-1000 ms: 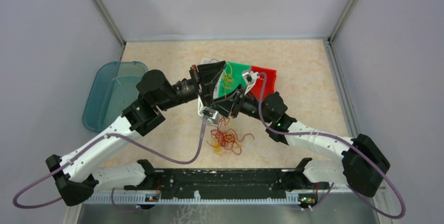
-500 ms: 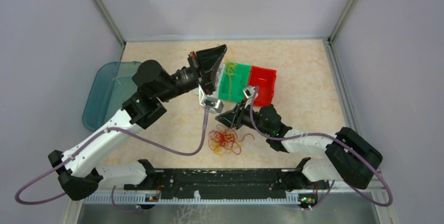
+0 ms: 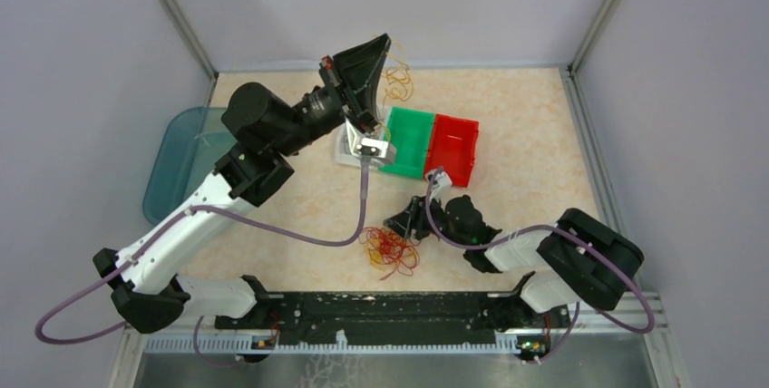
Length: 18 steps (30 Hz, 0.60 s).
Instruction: Untangle the cables
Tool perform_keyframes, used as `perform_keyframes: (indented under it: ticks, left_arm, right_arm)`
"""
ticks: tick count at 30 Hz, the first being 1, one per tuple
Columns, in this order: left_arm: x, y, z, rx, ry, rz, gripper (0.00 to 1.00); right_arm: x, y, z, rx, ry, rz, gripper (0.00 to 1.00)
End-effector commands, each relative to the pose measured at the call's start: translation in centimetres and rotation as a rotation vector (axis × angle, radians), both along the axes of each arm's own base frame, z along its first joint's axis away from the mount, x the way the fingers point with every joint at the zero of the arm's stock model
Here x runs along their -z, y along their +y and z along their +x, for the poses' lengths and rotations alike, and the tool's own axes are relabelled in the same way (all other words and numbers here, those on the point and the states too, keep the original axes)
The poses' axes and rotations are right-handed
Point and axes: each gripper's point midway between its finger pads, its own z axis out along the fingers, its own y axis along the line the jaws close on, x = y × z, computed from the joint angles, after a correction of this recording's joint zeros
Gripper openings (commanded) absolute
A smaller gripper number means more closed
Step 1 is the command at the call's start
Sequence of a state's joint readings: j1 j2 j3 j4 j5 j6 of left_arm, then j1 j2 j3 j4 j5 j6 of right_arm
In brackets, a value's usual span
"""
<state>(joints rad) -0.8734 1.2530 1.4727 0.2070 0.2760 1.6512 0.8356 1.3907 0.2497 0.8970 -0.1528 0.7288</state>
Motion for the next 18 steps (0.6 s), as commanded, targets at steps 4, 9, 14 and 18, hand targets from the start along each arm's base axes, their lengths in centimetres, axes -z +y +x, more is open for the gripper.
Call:
perform_keyframes:
  ticks: [4, 9, 14, 18]
  left_arm:
    - [2.6, 0.1, 0.7, -0.014, 0.070, 0.024, 0.00]
    - [6.8, -0.5, 2.2, -0.008, 0.251, 0.024, 0.00]
    - [11.6, -1.1, 3.8, -0.019, 0.458, 0.008, 0.01]
    - [17.0, -1.8, 5.3, -0.063, 0.660, 0.037, 0.01]
  right_arm:
    - [-4.8, -0.5, 1.4, 0.060, -0.143, 0.023, 0.66]
    - [-8.8, -2.6, 2.0, 0.142, -0.240, 0.004, 0.79]
    - [-11.4, -6.1, 3.0, 0.281, -0.304, -0.047, 0.86]
    - [-12.5, -9.1, 4.1, 0.423, -0.315, -0.080, 0.87]
